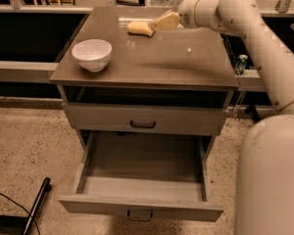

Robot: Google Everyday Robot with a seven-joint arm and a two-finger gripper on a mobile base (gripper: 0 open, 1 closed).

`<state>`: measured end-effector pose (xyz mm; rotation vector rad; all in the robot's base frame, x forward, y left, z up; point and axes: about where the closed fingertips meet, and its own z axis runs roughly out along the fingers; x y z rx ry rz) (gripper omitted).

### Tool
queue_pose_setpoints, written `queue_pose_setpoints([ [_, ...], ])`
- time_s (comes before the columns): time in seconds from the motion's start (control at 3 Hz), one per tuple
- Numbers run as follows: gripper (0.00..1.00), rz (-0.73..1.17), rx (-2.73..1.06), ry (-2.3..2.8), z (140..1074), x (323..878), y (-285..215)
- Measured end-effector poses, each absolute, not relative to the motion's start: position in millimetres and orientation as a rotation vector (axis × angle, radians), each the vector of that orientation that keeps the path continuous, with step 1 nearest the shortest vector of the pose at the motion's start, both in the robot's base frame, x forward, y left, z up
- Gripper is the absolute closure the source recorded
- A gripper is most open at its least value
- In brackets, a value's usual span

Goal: Place sponge into middle drawer

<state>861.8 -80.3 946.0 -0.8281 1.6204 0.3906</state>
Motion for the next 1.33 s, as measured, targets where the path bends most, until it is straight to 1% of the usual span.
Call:
queue_pose_setpoints([
  [0.33, 0.0, 0.388, -0.838, 1.667, 909, 903, -63],
  [0.67, 0.0, 0.383, -0.838, 1.682, 891, 923, -46],
  [1.33, 0.0, 0.438, -0.783, 1.668, 862, 952, -21],
])
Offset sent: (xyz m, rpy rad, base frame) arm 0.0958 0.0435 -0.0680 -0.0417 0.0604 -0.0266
